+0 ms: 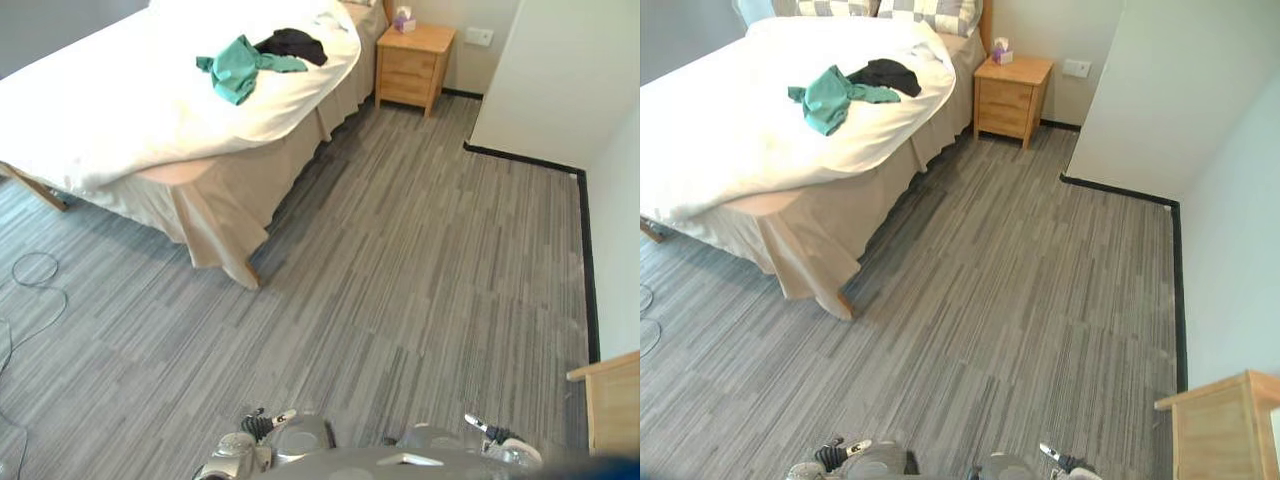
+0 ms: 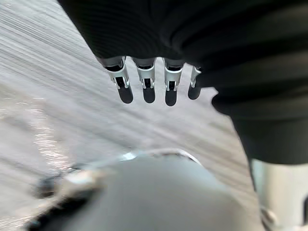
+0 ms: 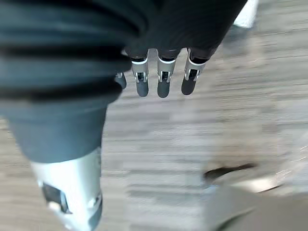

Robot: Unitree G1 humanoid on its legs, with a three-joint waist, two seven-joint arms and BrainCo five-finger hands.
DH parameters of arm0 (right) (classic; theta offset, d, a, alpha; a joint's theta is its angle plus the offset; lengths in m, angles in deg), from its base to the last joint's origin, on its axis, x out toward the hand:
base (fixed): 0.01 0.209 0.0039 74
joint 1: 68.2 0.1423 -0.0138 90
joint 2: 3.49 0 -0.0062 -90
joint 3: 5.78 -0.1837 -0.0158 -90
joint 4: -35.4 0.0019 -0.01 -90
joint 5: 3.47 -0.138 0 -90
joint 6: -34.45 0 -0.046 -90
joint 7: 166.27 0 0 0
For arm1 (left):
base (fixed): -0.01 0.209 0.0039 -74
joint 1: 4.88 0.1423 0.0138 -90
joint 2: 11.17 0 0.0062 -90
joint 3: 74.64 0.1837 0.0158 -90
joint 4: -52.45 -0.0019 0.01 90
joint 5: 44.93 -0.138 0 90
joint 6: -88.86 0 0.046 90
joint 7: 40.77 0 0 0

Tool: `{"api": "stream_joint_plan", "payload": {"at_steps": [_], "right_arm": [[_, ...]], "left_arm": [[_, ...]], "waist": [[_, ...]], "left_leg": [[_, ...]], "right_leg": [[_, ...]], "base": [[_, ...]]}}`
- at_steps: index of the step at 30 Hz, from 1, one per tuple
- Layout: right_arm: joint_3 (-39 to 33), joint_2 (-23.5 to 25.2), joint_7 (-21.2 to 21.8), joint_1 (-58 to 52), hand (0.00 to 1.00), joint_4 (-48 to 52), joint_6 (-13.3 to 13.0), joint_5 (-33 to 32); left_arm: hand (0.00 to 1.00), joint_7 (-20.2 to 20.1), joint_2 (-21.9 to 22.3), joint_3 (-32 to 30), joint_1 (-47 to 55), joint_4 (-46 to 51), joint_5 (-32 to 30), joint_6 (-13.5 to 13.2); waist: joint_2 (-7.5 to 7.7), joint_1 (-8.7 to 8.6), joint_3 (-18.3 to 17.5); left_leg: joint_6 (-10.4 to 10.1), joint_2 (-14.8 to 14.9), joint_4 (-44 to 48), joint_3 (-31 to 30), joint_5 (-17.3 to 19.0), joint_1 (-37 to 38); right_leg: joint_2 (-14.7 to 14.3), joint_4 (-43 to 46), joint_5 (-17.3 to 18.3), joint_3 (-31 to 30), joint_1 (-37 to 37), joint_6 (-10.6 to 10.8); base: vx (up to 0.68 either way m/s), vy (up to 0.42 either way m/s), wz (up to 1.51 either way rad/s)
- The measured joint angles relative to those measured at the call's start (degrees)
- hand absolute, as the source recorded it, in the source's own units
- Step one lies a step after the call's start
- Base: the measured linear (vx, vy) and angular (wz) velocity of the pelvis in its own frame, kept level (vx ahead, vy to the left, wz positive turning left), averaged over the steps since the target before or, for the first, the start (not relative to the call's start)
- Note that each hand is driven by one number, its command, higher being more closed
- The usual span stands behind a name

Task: Tidy the bed and pick cloth on bed and put in laundry

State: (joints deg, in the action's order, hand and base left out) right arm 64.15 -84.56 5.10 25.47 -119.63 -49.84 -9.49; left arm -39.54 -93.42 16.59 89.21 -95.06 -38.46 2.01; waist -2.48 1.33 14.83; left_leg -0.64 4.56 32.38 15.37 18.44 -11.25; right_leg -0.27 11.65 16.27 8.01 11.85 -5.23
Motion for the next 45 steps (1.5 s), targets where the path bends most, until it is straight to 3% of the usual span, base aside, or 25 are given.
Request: {"api": "stream_joint_plan", "payload": {"at_steps": [1, 2, 4, 5, 7, 10, 12, 14, 16, 19, 22, 23, 24, 25, 27, 29, 33, 36, 39, 40, 41, 42, 43, 44, 45], "right_arm": [[0.02, 0.11, 0.11, 0.3, 0.0, 0.04, -0.01, 0.32], [0.07, 0.23, 0.53, 0.36, 0.0, 0.04, -0.04, 1.11], [0.39, 0.38, 0.88, -0.44, 0.0, 0.0, -0.01, 2.1], [0.37, 0.74, 0.91, -1.15, 0.0, 0.05, -0.16, 2.96], [0.2, 2.43, 0.44, -1.9, 0.0, -0.08, -0.43, 3.05], [0.17, 4.88, -0.82, -2.42, 0.0, -0.11, -0.46, 3.04], [-1.12, 4.78, -1.69, -3.5, 0.0, 0.11, -0.55, 3.05], [-1.71, 4.31, -2.01, -4.32, 0.0, 0.41, -0.69, 4.13], [-1.87, 3.46, -1.72, -6.52, 0.0, 0.77, -0.58, 5.25], [-2.07, 3.43, -0.67, -9.12, 0.0, 1.18, -0.49, 5.38], [-1.97, 3.73, -0.4, -9.03, 0.0, 1.15, -0.52, 4.55], [-1.85, 3.83, -0.34, -8.88, 0.0, 1.15, -0.59, 4.3], [-1.35, 4.7, 0.05, -8.38, 0.0, 1.1, -0.92, 3.76], [-1.22, 4.73, 0.45, -8.26, 0.0, 0.93, -1.19, 3.64], [0.09, 2.18, 1.69, -5.97, 0.0, 0.99, -1.8, 3.11], [1.82, 1.55, 2.34, -4.17, 0.0, 1.07, -1.72, 2.67], [3.08, 1.31, 3.67, -3.98, 0.0, 0.92, 0.92, 1.92], [3.66, 0.61, 3.8, -3.98, 0.0, 0.83, 3.02, 1.68], [4.38, -0.5, 3.89, -5.49, 0.0, 0.47, 5.41, 1.8], [4.5, -0.59, 3.91, -5.77, 0.0, 0.47, 5.59, 1.81], [4.62, 0.55, 4.01, -6.18, 0.0, 0.25, 6.82, 1.87], [4.41, 1.45, 3.98, -6.3, 0.0, -0.27, 7.32, 1.88], [2.8, 2.13, 3.86, -6.52, 0.0, -0.72, 7.68, 1.8], [2.69, -0.24, 4.31, -7.18, 0.0, -0.98, 8.13, 1.92], [3.48, -0.13, 4.47, -6.71, 0.0, -0.88, 8.61, 1.9]], "left_arm": [[0.0, 0.04, 0.01, -0.34, 0.15, 0.01, 0.37, -0.3], [0.0, 0.17, 0.16, -0.59, 0.38, -0.06, 1.55, -0.48], [0.0, 0.42, 0.7, -0.79, 0.47, -0.23, 1.96, -0.54], [0.0, 0.38, 0.5, -0.75, 0.28, -1.28, 1.77, -0.46], [0.0, 0.35, -0.07, -0.71, -0.89, -2.1, 1.57, -0.07], [0.0, 0.85, -0.59, -0.66, -1.51, -2.21, 1.25, 1.01], [0.0, 1.46, -0.88, 0.39, -1.4, -2.22, 1.31, 1.94], [0.0, 1.63, -1.94, 1.0, -1.91, -2.37, 1.65, 2.49], [0.0, 1.61, -1.17, 2.22, -2.39, -2.38, 2.55, 2.47], [0.0, 1.55, 0.12, 5.93, -3.74, -2.41, 4.21, 2.47], [0.0, 1.49, 1.49, 7.42, -4.84, -2.44, 4.09, 2.74], [0.0, 1.4, 1.76, 7.5, -4.89, -2.44, 4.1, 2.74], [0.0, 1.4, 1.52, 7.21, -5.11, -2.34, 4.05, 2.67], [0.0, 1.66, 1.6, 6.95, -5.34, -2.7, 4.05, 2.7], [0.0, 1.98, 3.29, 5.09, -4.36, -2.62, 4.14, 2.12], [0.0, 2.99, 4.04, 4.15, -3.63, -2.87, 4.18, 2.1], [0.0, 4.2, 4.84, 2.2, -2.63, -2.89, 4.19, 1.1], [0.0, 5.89, 5.38, 0.25, -2.12, -2.89, 6.79, 0.23], [0.0, 11.07, 5.61, -1.3, -1.54, -3.54, 13.63, -0.02], [0.0, 11.55, 5.64, -1.64, -1.26, -3.57, 14.2, -0.02], [0.0, 13.6, 4.62, -3.83, -0.72, -3.63, 16.35, -0.33], [0.0, 14.83, 3.78, -4.67, -0.77, -3.44, 17.7, -1.12], [0.0, 16.75, 3.15, -6.41, -0.69, -3.15, 19.19, -2.43], [0.0, 19.66, 3.94, -8.83, -0.49, -2.19, 21.34, -3.79], [0.0, 20.9, 3.48, -10.48, 0.01, -2.16, 22.18, -4.41]], "waist": [[0.42, -0.02, 0.22], [0.55, -0.02, 0.2], [-0.32, -0.15, -0.31], [-0.24, -0.29, -0.45], [0.62, -0.03, -0.84], [1.78, 0.17, -1.74], [2.35, 0.02, -3.73], [4.17, -0.95, -4.07], [2.76, -1.94, -4.71], [1.3, -3.07, -5.15], [1.56, -4.08, -5.42], [2.0, -3.98, -5.35], [4.29, -3.56, -5.5], [4.38, -3.64, -5.01], [1.69, -2.75, -4.98], [0.15, -2.67, -5.15], [-0.33, -2.5, -5.31], [-0.69, -2.21, -5.51], [-1.15, -2.21, -6.0], [-1.11, -2.21, -6.1], [2.09, -1.58, -6.12], [3.39, -1.72, -5.93], [2.62, -2.03, -6.44], [0.93, -1.32, -6.68], [1.12, -0.35, -6.72]], "left_leg": [[-0.39, -0.83, -5.93, -0.06, -2.35, -0.29], [-1.05, -1.48, -17.23, 0.09, -9.06, -0.41], [-1.07, -0.56, -21.12, 4.05, -17.39, -0.74], [3.9, -0.49, -21.35, 8.82, -21.33, 0.34], [7.98, -2.71, -18.01, 10.89, -18.39, -0.05], [11.31, -4.07, -10.86, 15.36, -12.76, 0.68], [11.3, -7.3, -13.45, 11.7, -8.21, 4.72], [11.53, -12.4, -18.15, 4.19, -6.47, 11.01], [11.2, -13.53, -21.71, -2.24, -6.69, 15.93], [10.42, -13.09, -25.75, -13.29, -7.14, 22.6], [8.4, -11.23, -26.18, -22.98, -6.13, 24.72], [7.59, -10.99, -26.03, -23.81, -5.68, 25.05], [4.52, -11.04, -25.34, -23.26, -3.84, 25.97], [3.34, -10.34, -25.08, -23.04, -2.86, 26.81], [-0.04, -6.35, -25.56, -20.0, -2.5, 27.9], [-0.66, -4.5, -26.41, -19.23, -2.91, 28.91], [-1.32, -3.45, -25.73, -18.83, -4.19, 30.35], [-1.39, -3.85, -24.61, -17.84, -4.45, 30.12], [-1.6, -5.96, -21.39, -17.06, -4.76, 29.8], [-1.83, -6.36, -20.76, -17.01, -4.89, 29.56], [-2.17, -9.51, -13.54, -17.25, -5.07, 25.48], [1.76, -9.35, -12.88, -15.41, -1.99, 24.03], [1.46, -5.91, -21.36, -12.43, -1.95, 23.95], [0.43, -2.79, -25.74, -12.45, -5.25, 23.46], [0.35, -3.53, -25.83, -11.61, -5.45, 23.67]], "right_leg": [[1.15, -0.96, 0.13, -0.01, 1.33, 0.93], [2.92, -3.4, 0.29, 0.37, 4.13, 3.27], [4.57, -5.77, 0.38, 1.77, 7.73, 7.39], [6.2, -5.66, 0.26, 3.94, 9.66, 9.26], [9.15, -5.08, -2.18, 6.96, 10.58, 12.96], [11.75, 4.16, -7.93, 8.65, 10.08, 17.51], [14.56, 22.03, -11.76, 8.34, 4.27, 15.38], [16.26, 41.76, -7.47, 5.65, -4.24, 14.77], [14.59, 45.56, -3.76, 5.63, -9.66, 14.11], [11.22, 40.2, 0.92, 4.53, -18.02, 12.28], [7.76, 22.41, 0.09, -1.94, -24.02, 12.04], [7.53, 17.94, -1.55, -3.29, -24.26, 11.97], [7.71, 7.44, -12.31, -6.2, -23.74, 11.23], [7.61, 8.13, -12.74, -5.51, -22.65, 9.91], [5.37, 7.73, -11.79, -3.69, -20.97, 7.98], [3.87, 5.95, -11.51, -2.42, -19.05, 7.51], [2.89, -0.36, -12.68, -1.0, -13.28, 7.38], [2.43, -6.78, -15.88, -1.12, -10.08, 7.73], [3.56, -10.35, -17.92, -1.31, -7.5, 7.97], [3.85, -10.59, -18.03, -1.31, -7.25, 7.95], [8.64, -11.66, -18.62, -1.61, -6.67, 8.16], [10.08, -12.17, -19.1, -1.53, -6.27, 8.92], [9.84, -12.41, -20.0, -0.65, -5.98, 9.78], [8.21, -13.74, -19.66, -0.65, -5.95, 10.59], [8.91, -14.37, -19.46, -1.03, -5.83, 10.96]], "base": [[0.45, 0.125, -0.23], [0.45, 0.169, -0.13], [0.49, 0.239, 0.08], [0.45, 0.25, 0.35], [0.61, 0.327, 0.47], [0.58, 0.328, 0.65], [0.55, 0.31, 0.94], [0.48, 0.131, 1.47], [0.43, 0.026, 1.72], [0.39, -0.065, 1.72], [0.4, -0.179, 1.88], [0.31, -0.181, 1.28], [0.32, -0.204, 1.17], [0.46, -0.284, 0.99], [0.36, -0.229, 0.34], [0.33, -0.189, 0.13], [0.23, -0.092, 0.16], [0.08, 0.012, -0.13], [0.04, 0.031, -0.2], [0.03, 0.108, -0.08], [-0.01, 0.071, 0.07], [-0.06, 0.011, 0.28], [-0.11, -0.054, 0.32], [-0.07, 0.015, 0.03], [-0.04, 0.097, -0.15]]}}
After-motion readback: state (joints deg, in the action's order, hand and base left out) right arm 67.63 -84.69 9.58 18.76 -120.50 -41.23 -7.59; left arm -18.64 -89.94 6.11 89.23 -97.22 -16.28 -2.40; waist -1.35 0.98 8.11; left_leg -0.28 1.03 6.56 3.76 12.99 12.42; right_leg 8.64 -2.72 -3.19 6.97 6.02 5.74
